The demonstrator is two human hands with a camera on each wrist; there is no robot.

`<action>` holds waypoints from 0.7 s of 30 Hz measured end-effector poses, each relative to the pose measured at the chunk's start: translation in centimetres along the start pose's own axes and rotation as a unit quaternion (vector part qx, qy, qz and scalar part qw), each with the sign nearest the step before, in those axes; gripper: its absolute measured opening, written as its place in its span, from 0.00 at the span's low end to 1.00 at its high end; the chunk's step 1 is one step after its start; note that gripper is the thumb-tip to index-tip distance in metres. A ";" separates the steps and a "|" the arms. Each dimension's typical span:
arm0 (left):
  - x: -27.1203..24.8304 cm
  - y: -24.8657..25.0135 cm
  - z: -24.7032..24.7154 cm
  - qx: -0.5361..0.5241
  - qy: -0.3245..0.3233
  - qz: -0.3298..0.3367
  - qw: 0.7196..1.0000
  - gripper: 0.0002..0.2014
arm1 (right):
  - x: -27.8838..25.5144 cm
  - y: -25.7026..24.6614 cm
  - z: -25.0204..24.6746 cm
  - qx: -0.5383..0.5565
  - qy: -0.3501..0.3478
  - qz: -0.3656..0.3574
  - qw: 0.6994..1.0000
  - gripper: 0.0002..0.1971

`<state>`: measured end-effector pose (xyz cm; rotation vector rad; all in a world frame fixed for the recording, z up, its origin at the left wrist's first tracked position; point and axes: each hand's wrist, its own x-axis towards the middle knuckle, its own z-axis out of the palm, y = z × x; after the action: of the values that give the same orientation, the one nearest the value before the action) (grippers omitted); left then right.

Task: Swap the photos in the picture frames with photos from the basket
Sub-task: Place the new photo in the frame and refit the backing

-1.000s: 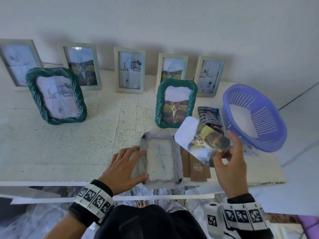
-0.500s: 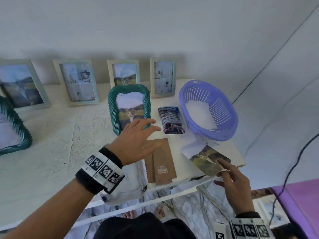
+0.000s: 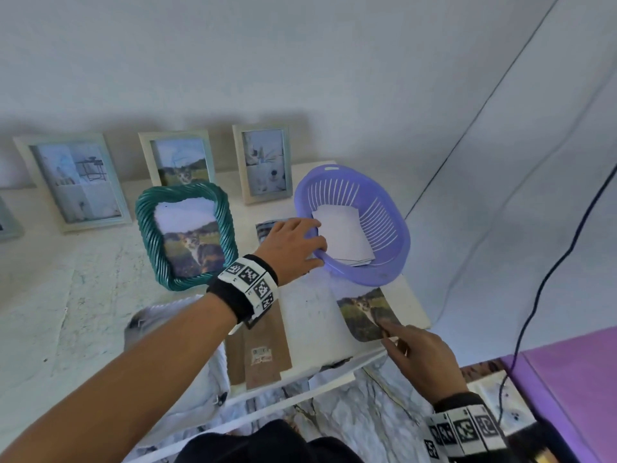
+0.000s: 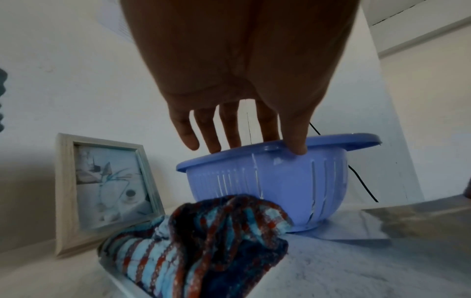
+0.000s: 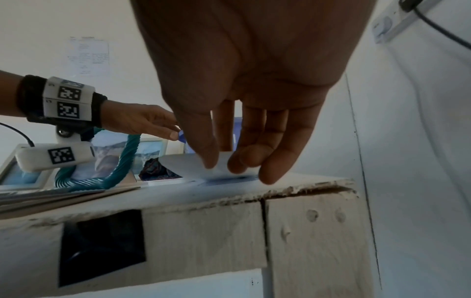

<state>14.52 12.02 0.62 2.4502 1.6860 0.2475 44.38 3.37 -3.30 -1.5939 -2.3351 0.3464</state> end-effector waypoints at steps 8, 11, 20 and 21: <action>-0.3 -0.2 -0.7 -0.071 0.059 0.017 0.996 0.14 | 6.8 -0.5 0.0 -0.061 -0.116 0.025 0.991 0.17; -0.6 0.1 -0.4 -0.053 0.062 0.020 0.996 0.16 | 8.4 -0.7 0.8 -0.073 -0.129 0.025 0.989 0.18; -1.9 1.0 2.0 -0.008 0.098 0.022 0.995 0.14 | 6.7 1.6 -1.7 -0.032 -0.098 0.098 0.990 0.08; -2.0 1.1 2.2 -0.015 0.097 0.018 0.995 0.16 | 6.6 2.2 -2.9 -0.033 -0.074 0.103 0.991 0.05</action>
<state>15.32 9.72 -1.37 2.5068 1.6974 0.5283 45.11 10.41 -0.68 -1.9090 -2.3137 0.4492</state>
